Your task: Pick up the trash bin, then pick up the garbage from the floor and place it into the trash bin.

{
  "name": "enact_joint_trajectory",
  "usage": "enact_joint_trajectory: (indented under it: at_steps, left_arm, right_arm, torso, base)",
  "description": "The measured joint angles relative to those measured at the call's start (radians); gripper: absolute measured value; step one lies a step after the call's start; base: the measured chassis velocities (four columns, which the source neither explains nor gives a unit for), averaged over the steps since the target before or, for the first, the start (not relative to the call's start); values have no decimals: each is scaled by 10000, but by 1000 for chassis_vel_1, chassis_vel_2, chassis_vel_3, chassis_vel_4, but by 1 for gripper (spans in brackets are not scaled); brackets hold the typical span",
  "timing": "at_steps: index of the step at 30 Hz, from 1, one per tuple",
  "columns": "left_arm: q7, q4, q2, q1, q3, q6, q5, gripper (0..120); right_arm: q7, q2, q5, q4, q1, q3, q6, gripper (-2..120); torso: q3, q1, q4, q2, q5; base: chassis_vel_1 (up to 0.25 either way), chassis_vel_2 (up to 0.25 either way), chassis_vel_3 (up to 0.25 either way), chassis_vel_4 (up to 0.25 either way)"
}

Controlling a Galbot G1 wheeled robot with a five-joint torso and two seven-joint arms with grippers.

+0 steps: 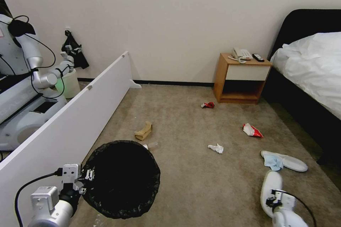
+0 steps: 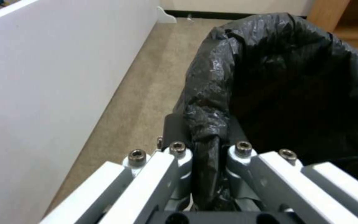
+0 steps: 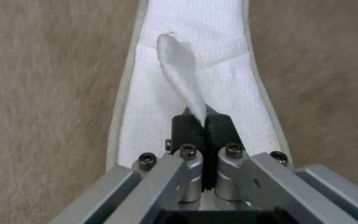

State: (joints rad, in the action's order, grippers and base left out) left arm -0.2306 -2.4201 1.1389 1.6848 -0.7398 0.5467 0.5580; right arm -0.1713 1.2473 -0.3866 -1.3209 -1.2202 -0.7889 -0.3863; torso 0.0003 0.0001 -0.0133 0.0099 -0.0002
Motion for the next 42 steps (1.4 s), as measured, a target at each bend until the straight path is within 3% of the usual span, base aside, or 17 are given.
enact_joint_trajectory:
  at_steps: [16,31,42]
  left_arm:
    - [72,-180,-197,-58,10,-59,107,4]
    - [165,-241,-424,15,73,-60,68,4]
    - [250,-311,-590,197,189,-226,48,4]
  right_arm:
    - [162,-901,-1196,-4037,-2335,-1076,549,0]
    - [819,-2574,-2870,-8539,-4689,-1895,1312,0]
    - [1222,-3512,-3781,-9936,-5176,-1920,1887,0]
  torso:
    - [0,0,2,0,3]
    - [0,0,2,0,1]
    - [0,0,0,0,1]
  base:
    - [0,0,0,0]
    - [0,0,0,0]
    - [0,0,0,0]
